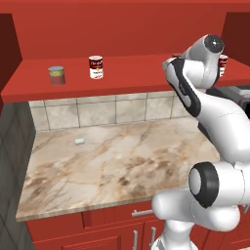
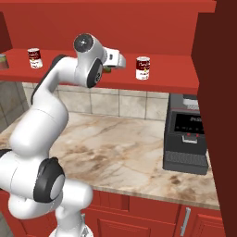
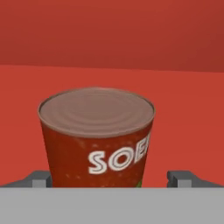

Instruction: Stack two cans on top of the other two cans in the cabinet.

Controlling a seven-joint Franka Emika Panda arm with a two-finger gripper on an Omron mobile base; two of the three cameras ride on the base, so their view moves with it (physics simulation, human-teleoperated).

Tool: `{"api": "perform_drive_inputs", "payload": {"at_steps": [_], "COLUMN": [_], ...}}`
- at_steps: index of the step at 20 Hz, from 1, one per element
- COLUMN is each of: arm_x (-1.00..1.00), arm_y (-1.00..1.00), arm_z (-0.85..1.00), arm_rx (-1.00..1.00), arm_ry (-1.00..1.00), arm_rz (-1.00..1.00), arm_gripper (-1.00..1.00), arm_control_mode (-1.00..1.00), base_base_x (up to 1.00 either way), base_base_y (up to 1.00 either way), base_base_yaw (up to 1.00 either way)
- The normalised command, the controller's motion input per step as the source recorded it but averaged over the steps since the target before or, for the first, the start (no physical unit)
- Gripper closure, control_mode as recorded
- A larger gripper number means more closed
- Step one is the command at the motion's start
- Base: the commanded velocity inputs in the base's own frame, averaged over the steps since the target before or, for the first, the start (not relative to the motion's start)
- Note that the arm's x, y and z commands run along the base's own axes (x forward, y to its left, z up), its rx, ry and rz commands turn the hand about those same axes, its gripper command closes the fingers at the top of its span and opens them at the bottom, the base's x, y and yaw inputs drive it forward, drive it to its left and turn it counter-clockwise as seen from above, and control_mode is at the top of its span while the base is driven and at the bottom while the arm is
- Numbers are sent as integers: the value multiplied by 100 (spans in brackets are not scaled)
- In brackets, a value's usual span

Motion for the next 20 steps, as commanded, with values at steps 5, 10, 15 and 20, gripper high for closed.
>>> {"api": "perform_drive_inputs", "payload": {"at_steps": [5,10,15,20], "arm_x": [17,2,-3,-7], "arm_y": [0,0,0,-3], "arm_z": [-2,-15,-26,-29], "arm_rx": [0,0,0,2], "arm_ry": [3,4,2,-1], "arm_rz": [0,0,0,0], "arm_gripper": [-100,-100,100,100], "arm_control_mode": [-100,-100,-100,-100], "base_base_x": [0,0,0,0], "base_base_y": [0,0,0,0], "base_base_yaw": [0,0,0,0]}}
